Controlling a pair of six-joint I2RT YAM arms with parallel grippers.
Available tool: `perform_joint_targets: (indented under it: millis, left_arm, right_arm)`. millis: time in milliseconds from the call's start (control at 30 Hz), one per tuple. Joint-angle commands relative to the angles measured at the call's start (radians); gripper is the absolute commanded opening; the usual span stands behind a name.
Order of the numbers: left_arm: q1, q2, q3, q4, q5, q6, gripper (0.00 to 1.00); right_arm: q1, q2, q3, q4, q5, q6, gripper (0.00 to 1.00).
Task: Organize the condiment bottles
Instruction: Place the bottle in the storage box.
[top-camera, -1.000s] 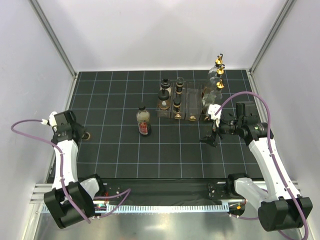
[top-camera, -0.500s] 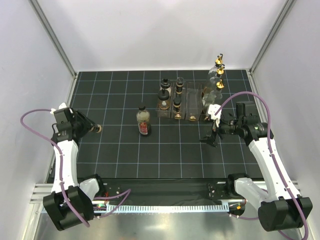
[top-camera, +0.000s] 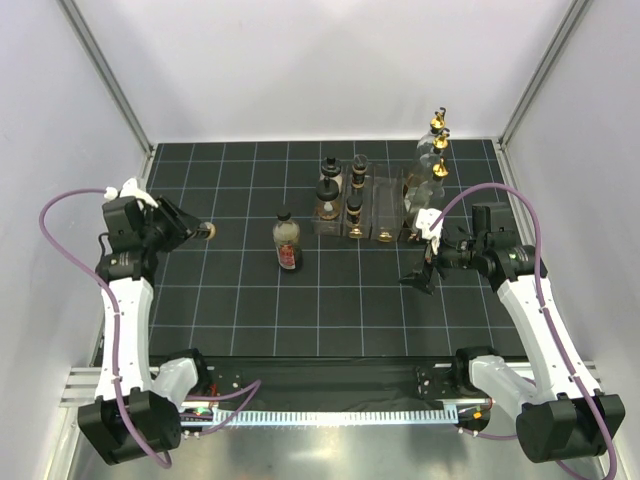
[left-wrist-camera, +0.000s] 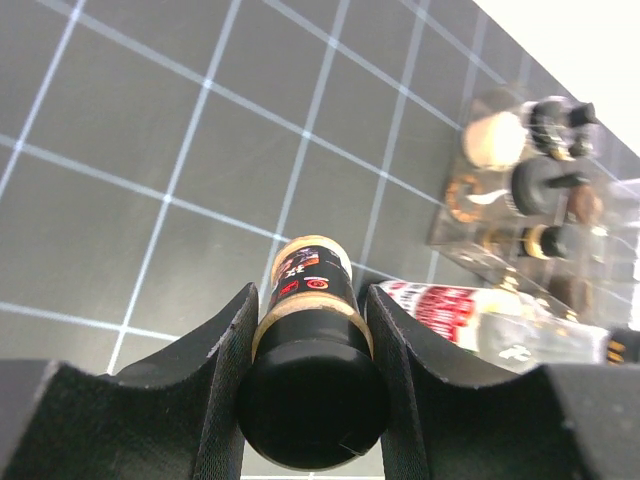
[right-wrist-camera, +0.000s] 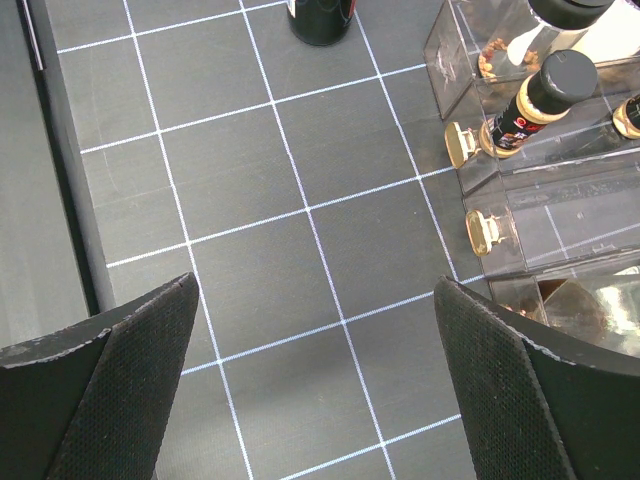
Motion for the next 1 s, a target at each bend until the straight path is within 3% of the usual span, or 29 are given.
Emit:
perform_joint_targets:
  millis: [0,400,967]
  left_arm:
    - [-0.021,-0.028,0.082,0.012,0.078,0.015,0.00]
    - [-0.107,-0.021,0.212,0.005,0.168,-0.031,0.00]
    - [-0.475,0.108,0.399,0.005,0.098,-0.054,0.00]
  right_arm:
    - [-0.004,0.001,0.013,0.004,-0.030,-0.016,1.00]
    - [-0.006,0.008,0.015,0.007,-0.033,-0.010,0.99]
    - [-0.004,0.001,0.047,-0.006,-0.052,-0.006,1.00]
